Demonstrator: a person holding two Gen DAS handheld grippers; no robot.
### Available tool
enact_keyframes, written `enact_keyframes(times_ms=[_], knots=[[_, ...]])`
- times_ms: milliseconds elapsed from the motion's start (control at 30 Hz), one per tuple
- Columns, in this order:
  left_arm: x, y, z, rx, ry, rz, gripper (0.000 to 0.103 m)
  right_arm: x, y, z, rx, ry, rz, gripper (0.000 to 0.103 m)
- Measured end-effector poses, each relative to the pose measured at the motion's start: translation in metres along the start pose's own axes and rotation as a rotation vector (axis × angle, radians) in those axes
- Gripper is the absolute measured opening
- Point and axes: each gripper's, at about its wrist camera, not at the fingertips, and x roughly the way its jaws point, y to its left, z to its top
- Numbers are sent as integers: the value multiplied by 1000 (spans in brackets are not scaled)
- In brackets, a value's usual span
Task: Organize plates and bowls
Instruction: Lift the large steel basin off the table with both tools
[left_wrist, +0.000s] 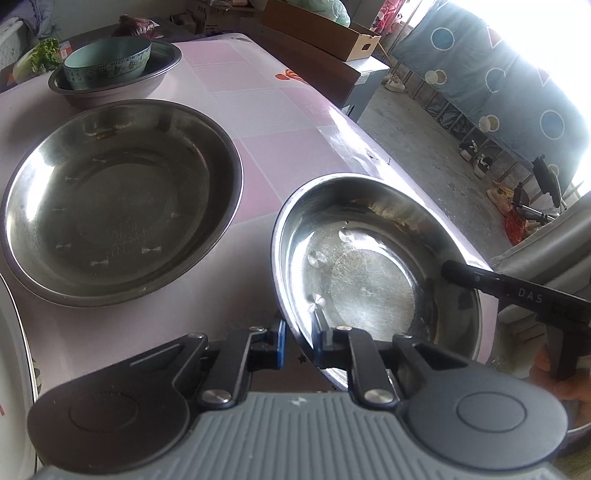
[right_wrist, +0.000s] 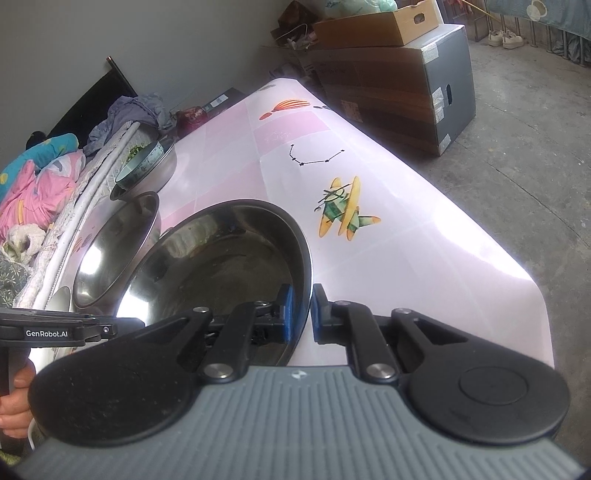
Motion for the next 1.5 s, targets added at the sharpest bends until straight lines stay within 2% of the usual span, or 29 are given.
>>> enact_keyframes(times_ms=[67, 267, 400, 567, 700, 1100, 1300, 1500], knots=[[0, -2, -2, 9, 8, -4, 16, 0, -3, 0, 12, -2, 3, 9], [7, -11, 3, 69, -3, 93, 19, -1, -3, -4, 15, -6, -14, 11], [13, -16, 6, 95, 2, 124, 20, -4, -3, -8, 28, -5, -19, 14], [15, -20, 4, 98, 12, 111, 18, -4, 0, -13, 25, 14, -18, 14], [14, -24, -1, 101, 9, 130, 18, -2, 5, -14, 9, 14, -18, 13], [2, -22, -16, 33, 8, 143, 19, 7, 12, -8, 16, -5, 8, 14], [-5, -19, -26, -12, 19, 100, 21, 10, 18, -9, -16, -2, -11, 14], [-10, -17, -25, -24, 11, 83, 21, 2, 12, -12, 22, -5, -3, 15]])
